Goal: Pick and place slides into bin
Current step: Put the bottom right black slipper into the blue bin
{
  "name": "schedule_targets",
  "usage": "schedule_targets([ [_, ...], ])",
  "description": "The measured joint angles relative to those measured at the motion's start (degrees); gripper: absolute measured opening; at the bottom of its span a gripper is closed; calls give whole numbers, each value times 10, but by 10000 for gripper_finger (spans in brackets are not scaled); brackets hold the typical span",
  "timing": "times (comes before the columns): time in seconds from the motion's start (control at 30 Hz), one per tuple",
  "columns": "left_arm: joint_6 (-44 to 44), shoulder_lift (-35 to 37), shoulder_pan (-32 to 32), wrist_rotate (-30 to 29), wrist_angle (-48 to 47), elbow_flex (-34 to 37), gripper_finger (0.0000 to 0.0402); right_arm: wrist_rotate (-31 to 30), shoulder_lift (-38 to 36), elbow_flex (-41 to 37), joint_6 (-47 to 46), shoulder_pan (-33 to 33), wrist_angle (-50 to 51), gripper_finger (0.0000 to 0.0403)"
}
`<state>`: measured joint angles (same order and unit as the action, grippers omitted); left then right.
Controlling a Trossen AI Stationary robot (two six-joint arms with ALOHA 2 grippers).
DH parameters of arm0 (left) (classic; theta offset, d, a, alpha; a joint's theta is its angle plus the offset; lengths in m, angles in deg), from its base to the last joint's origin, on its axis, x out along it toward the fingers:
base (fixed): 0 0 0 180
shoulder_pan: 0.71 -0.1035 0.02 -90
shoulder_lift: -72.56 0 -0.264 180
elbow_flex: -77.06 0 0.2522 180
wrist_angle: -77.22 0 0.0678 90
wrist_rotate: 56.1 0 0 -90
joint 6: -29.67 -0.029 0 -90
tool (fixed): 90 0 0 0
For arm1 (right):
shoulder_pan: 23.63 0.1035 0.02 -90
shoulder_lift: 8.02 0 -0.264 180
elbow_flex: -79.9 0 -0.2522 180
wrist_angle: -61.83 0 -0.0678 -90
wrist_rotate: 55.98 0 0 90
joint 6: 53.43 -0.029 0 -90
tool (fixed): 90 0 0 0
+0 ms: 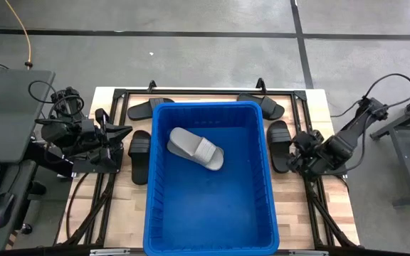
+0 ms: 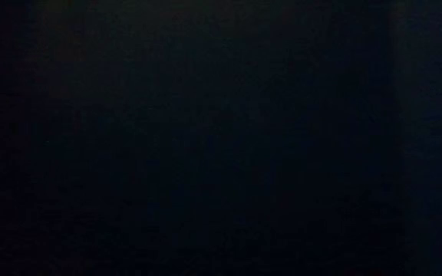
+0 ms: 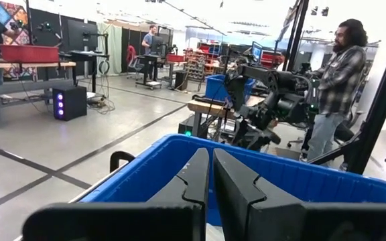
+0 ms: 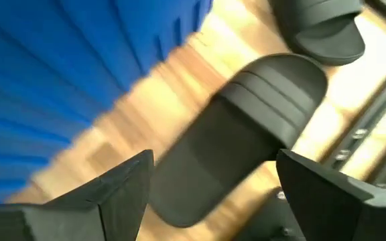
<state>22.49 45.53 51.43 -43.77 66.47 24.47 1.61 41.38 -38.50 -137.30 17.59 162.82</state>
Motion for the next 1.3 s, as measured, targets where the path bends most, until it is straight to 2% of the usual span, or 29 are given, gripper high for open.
schedule_targets([
  [0.2, 14, 0, 0, 0, 0, 0, 14, 70, 67, 0, 172, -46, -84, 300],
  [0.37, 16, -4, 0, 0, -1, 0, 14, 108, 145, 0, 257, -88, -110, 300],
  [0.63, 15, -10, 0, 5, -6, 0, 14, 106, 207, 0, 271, -159, -107, 300],
  [0.8, 15, -10, 0, 5, -5, 0, 14, 116, 226, 0, 328, -200, -101, 300],
  [0.97, 15, -10, 0, 9, -2, 0, 14, 142, 231, 0, 342, -231, -105, 300],
  [1.17, 24, -10, 0, 13, -1, 0, 14, 135, 226, 1, 333, -234, -80, 300],
  [1.3, 28, -10, 0, 11, -1, 0, 14, 174, 218, 1, 333, -249, -91, 300],
])
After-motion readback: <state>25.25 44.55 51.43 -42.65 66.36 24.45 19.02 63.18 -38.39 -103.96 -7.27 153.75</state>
